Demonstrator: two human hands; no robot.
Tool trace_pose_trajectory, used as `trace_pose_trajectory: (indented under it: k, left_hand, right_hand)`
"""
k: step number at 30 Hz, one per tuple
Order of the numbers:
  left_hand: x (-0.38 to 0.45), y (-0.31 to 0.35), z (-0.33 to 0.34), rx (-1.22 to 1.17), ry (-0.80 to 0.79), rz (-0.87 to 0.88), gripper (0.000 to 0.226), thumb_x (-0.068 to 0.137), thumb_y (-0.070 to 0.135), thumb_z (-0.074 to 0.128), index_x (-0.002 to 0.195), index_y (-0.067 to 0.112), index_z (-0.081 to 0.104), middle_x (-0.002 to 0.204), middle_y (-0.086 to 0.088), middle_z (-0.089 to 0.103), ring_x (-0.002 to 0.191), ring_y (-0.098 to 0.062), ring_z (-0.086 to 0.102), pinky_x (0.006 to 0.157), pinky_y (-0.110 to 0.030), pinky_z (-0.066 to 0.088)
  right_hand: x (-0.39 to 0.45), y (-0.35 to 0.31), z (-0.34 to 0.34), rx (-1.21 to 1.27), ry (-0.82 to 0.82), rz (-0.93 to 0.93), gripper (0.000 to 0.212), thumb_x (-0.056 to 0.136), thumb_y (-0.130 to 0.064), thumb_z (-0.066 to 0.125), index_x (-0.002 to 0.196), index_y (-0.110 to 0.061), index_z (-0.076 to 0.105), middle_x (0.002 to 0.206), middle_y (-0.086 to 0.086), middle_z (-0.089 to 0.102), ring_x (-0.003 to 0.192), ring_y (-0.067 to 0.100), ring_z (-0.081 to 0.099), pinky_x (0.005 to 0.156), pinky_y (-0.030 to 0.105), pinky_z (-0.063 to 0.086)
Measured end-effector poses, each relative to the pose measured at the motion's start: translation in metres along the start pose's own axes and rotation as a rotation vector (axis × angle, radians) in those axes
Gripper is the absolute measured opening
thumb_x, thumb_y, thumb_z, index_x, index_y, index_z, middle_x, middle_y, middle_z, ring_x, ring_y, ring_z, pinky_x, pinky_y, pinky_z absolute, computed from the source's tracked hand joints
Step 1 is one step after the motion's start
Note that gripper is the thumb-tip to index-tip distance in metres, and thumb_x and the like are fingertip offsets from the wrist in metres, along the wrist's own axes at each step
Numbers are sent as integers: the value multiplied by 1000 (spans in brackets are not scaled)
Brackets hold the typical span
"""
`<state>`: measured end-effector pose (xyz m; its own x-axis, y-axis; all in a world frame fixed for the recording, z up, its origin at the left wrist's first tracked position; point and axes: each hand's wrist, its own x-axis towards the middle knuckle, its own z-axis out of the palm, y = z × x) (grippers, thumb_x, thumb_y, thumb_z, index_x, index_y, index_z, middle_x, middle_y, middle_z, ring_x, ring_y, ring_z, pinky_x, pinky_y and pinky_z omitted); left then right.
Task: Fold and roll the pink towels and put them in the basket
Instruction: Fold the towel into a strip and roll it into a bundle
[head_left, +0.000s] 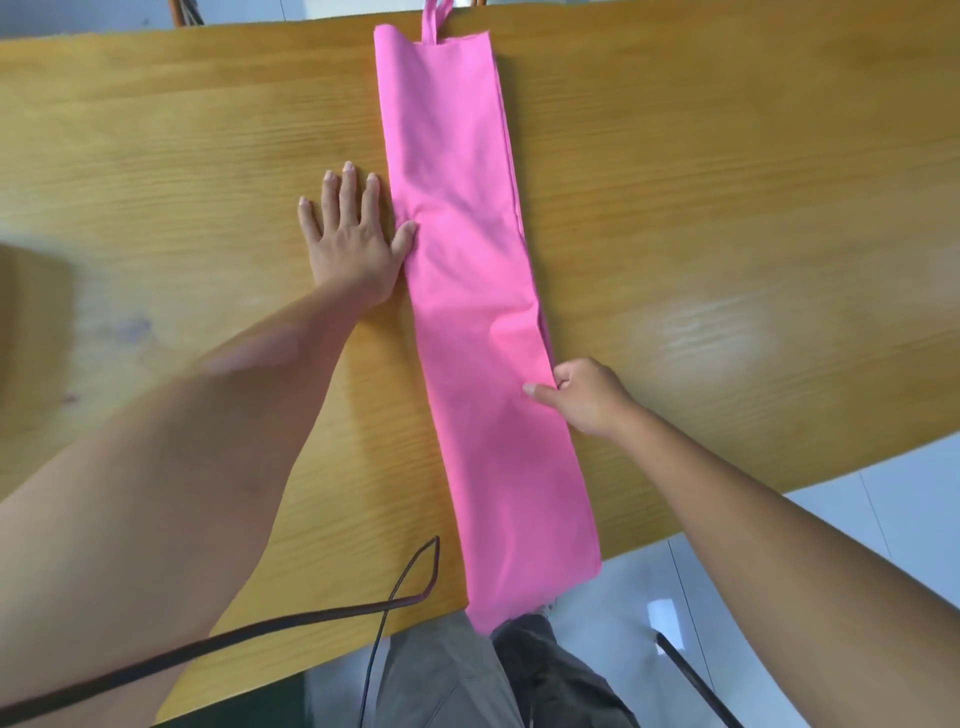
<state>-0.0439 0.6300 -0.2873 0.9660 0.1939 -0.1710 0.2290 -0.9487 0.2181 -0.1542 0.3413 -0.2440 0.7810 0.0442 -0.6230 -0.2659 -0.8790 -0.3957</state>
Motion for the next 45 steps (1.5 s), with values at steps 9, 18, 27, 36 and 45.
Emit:
trace_pose_trajectory:
  k: [9,18,27,36,45]
  left_hand:
    - [-62,71,13,-27,-119,350,74,102,63,17,163,24,0,170,-4,-9,156,-24,-9,126,-47,-4]
    - [-23,87,19,105,-129,365,74,98,71,7,161,35,-8,169,-1,-16,155,-24,-15,125,-50,-5]
    - [-67,111,28,43,-66,384,71,104,61,14,163,23,6,170,-8,-2,155,-36,-6,125,-54,-5]
    - [-21,126,24,79,-215,381,72,95,74,6,159,42,-7,168,1,-17,154,-30,-16,123,-55,-9]
    - [5,151,23,140,-238,301,82,84,89,9,153,53,-15,165,-6,-26,146,-50,-25,109,-76,-14]
  right_hand:
    - [-53,20,22,43,-66,84,52,77,-59,77,64,-15,52,60,-2,52,59,19,51,53,32,33]
    - [-75,41,37,56,141,119,52,86,-46,72,62,-15,39,56,0,39,57,24,40,50,37,21]
    - [-95,48,49,61,171,224,47,79,-59,73,91,-18,52,88,-1,65,83,26,64,66,36,47]
    - [-95,43,48,210,277,209,33,86,-38,74,97,-17,51,84,-1,64,81,24,63,76,42,53]
    - [-110,73,91,-567,365,-422,86,84,-2,61,159,-21,23,167,6,15,154,23,9,123,42,20]
